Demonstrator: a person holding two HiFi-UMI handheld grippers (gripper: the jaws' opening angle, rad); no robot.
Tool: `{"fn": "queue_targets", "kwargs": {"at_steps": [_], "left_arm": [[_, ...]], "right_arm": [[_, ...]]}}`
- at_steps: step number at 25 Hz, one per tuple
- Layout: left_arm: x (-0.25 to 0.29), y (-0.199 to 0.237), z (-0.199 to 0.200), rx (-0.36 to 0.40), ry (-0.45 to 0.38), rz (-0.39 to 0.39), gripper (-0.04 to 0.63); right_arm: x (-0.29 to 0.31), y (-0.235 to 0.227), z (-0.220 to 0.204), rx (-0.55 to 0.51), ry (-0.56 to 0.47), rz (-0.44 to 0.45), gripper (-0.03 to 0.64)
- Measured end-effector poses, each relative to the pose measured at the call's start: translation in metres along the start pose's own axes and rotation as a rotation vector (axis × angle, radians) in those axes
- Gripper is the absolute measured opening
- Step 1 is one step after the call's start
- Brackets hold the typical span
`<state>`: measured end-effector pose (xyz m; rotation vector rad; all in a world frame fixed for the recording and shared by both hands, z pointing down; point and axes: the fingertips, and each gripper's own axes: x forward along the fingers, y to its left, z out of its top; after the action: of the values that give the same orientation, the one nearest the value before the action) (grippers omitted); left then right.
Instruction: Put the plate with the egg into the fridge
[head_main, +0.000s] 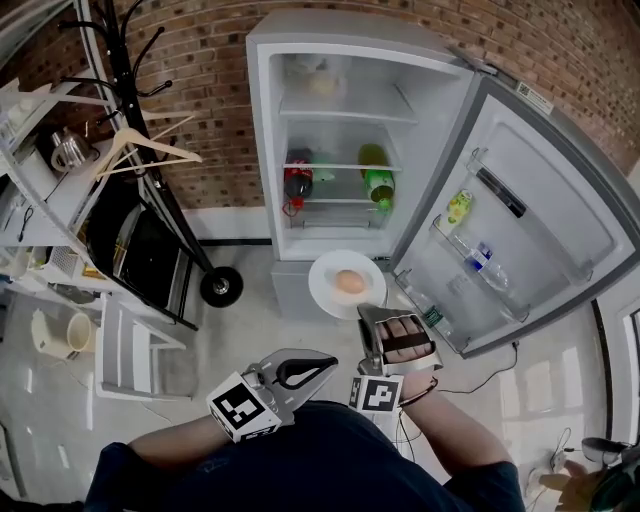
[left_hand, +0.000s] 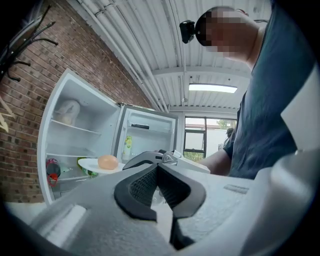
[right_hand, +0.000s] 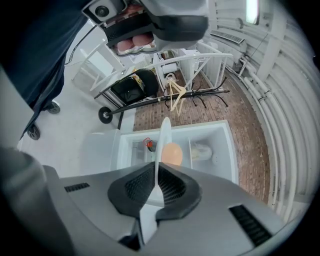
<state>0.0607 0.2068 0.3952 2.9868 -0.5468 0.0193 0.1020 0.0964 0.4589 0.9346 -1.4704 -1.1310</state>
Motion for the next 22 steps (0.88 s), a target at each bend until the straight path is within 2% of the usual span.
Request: {"fn": "queue_targets", "kwargs": {"at_steps": [5,12,22], "left_arm": [[0.01,-0.002,-0.007,-0.014,-0.003,0.042,0.0],[0.025,0.015,-0.011,-0.014,-0.006,0.052,0.0],[0.038,0.106,-0.002,-0.046,-0.049,0.058,0.0]], "right_arm": [[0.005,0.002,-0.01,-0.006,-0.029,0.001,0.02],[0.03,0.003,-0.017,0.005,-0.049,0.02,0.02],[0.113,-0.01,-0.021,-0.005,-0.01,0.035,0.02]]}}
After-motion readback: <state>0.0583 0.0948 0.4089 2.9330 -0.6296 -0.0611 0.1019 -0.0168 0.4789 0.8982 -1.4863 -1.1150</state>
